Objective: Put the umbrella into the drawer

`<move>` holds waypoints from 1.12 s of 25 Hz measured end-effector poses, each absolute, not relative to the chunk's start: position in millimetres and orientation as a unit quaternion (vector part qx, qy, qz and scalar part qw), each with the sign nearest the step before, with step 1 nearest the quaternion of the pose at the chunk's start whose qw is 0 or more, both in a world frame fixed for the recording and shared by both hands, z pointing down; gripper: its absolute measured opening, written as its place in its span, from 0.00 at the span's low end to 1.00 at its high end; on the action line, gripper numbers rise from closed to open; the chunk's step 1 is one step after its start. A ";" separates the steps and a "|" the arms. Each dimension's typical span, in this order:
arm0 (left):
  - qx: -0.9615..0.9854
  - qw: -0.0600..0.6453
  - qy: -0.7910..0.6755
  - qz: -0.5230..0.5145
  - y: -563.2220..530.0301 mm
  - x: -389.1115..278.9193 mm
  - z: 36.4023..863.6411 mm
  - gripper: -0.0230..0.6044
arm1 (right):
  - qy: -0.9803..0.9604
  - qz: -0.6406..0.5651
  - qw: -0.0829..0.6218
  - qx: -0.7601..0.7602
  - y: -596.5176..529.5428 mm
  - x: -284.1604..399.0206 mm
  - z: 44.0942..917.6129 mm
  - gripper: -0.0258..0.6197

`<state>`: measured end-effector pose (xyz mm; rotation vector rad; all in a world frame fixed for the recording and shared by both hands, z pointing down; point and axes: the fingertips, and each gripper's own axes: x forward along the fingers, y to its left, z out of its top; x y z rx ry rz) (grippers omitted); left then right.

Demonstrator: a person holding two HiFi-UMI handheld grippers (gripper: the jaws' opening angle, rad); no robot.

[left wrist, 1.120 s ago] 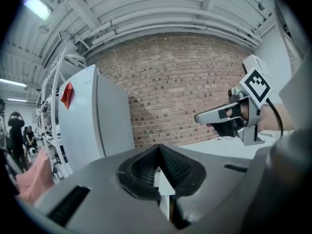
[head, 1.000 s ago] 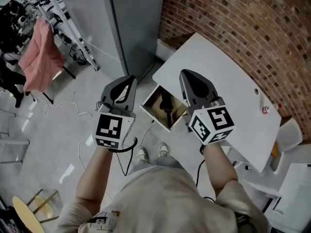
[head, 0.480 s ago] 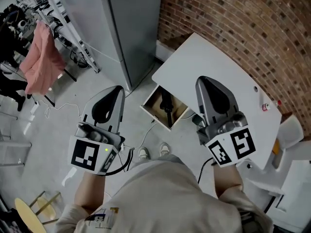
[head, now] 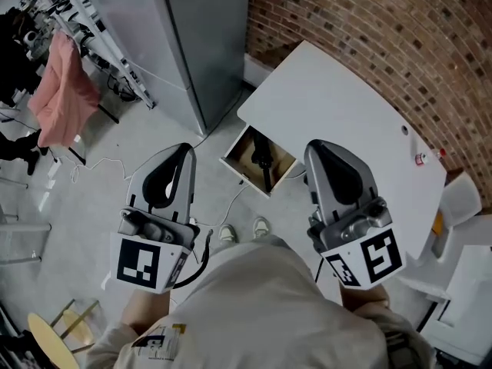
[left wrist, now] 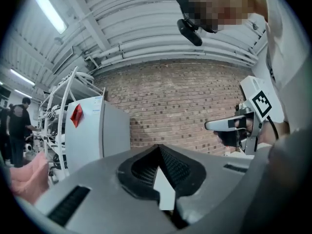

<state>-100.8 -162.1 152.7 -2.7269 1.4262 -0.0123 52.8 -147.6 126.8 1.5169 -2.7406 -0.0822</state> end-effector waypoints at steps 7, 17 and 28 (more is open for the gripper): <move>-0.888 0.020 0.457 -0.047 -154.5 -89.4 182.5 0.05 | -0.883 0.001 0.021 0.468 -137.6 43.6 149.7 0.05; -0.882 0.025 0.466 -0.060 -155.7 -92.1 192.6 0.05 | -0.883 0.005 0.036 0.469 -145.5 50.0 156.4 0.05; -0.884 0.026 0.463 -0.053 -149.6 -89.4 187.3 0.05 | -0.882 -0.018 0.044 0.470 -143.9 47.5 151.8 0.05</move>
